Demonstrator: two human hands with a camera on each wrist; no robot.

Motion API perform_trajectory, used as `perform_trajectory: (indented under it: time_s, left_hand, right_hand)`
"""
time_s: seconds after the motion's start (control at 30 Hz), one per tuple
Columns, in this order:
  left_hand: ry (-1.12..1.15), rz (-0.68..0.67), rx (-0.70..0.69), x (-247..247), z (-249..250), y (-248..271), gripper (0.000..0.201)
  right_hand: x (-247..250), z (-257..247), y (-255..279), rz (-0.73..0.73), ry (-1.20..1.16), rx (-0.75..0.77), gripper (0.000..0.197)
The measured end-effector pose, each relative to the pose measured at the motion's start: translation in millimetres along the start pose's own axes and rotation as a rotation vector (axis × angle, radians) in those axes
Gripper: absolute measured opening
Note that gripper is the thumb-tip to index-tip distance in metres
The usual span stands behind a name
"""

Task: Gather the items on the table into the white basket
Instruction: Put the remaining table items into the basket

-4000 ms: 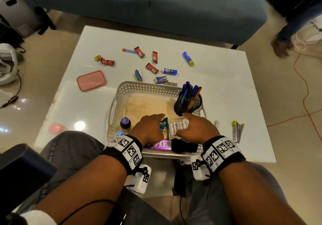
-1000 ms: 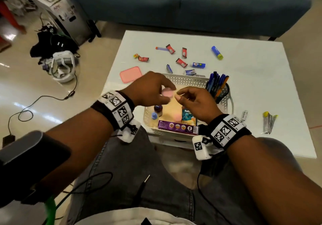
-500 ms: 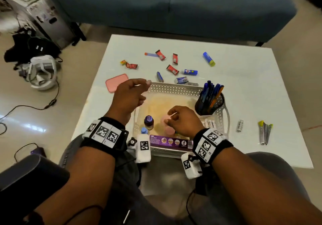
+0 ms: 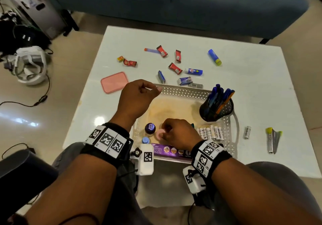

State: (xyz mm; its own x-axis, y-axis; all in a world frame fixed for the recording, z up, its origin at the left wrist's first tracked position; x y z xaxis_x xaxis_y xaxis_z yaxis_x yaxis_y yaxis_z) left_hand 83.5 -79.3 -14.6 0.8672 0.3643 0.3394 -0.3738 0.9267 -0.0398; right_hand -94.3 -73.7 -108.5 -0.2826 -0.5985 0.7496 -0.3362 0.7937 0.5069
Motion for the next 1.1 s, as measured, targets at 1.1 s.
perform_trajectory:
  time_s: [1.1]
  left_hand:
    - [0.052,-0.122,-0.011,-37.6,12.5,-5.1,0.02]
  right_hand:
    - [128.1,277.0,27.2,0.22,0.049,-0.886,0.041]
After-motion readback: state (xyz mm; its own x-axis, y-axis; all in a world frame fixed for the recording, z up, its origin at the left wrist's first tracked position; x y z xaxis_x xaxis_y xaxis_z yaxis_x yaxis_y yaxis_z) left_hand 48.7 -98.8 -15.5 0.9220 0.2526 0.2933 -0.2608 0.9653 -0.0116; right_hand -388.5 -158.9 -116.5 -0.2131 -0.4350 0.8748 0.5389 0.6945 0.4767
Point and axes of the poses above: each hand's wrist, its own y-axis away from the middle knuckle, its own x-axis out of the back of the hand, z = x × y, the point moved 9 cm from there along -y, towards the middle knuckle, and after that the axes turned 15 degrees about -x, right-handed, at the moved point
